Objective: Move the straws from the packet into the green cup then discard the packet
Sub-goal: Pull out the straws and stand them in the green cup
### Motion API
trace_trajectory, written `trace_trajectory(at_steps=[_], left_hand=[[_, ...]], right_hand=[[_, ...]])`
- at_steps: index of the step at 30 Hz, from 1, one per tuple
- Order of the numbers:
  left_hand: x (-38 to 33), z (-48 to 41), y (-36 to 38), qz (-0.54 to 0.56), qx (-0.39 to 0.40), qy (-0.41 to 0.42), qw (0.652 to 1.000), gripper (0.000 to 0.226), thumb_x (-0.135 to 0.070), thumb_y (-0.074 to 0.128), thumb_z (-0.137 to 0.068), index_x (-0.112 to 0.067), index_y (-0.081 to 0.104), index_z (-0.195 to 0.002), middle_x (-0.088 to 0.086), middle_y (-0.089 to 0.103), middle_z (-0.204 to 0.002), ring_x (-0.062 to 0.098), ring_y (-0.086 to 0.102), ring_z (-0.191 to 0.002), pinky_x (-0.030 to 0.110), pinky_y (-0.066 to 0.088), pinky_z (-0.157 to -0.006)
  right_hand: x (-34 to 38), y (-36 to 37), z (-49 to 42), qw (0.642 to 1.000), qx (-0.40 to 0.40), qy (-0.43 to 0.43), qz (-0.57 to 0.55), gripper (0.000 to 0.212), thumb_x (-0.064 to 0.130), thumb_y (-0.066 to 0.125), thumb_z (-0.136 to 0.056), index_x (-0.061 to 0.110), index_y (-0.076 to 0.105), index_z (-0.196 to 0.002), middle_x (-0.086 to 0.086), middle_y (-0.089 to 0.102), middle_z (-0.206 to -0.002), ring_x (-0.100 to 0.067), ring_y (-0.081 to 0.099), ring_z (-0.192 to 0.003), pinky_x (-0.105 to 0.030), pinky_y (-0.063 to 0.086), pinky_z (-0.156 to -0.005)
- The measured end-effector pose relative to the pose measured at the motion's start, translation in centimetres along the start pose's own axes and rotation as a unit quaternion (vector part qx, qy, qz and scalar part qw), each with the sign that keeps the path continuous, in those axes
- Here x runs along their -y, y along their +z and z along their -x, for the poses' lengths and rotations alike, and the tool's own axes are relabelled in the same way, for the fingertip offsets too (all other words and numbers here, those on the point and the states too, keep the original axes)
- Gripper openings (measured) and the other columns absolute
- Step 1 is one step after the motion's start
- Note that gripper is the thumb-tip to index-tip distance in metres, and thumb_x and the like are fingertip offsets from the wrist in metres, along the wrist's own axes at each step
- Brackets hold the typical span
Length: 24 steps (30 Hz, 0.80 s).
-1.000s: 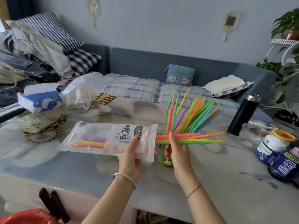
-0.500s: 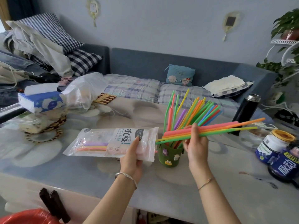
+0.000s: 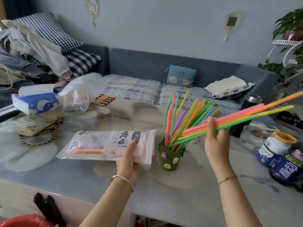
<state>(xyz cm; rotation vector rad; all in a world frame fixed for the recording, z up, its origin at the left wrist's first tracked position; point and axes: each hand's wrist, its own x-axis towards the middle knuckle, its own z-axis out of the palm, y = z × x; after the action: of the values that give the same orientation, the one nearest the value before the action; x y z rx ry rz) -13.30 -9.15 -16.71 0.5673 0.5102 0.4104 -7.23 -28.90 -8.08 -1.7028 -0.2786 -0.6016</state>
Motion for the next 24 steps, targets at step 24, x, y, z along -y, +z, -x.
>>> trace_trajectory(at_steps=[24], left_hand=[[-0.1, 0.1, 0.3, -0.006, -0.003, -0.012, 1.000, 0.048, -0.014, 0.068, -0.086, -0.004, 0.057, -0.133, 0.014, 0.064, -0.131, 0.024, 0.064, -0.105, 0.045, 0.045, -0.107]], right_hand=[[-0.9, 3.6, 1.5, 0.970, 0.128, 0.018, 0.204, 0.046, 0.036, 0.059, -0.088, 0.020, 0.033, -0.054, 0.006, 0.038, -0.049, -0.007, 0.039, -0.044, -0.014, 0.032, -0.038]])
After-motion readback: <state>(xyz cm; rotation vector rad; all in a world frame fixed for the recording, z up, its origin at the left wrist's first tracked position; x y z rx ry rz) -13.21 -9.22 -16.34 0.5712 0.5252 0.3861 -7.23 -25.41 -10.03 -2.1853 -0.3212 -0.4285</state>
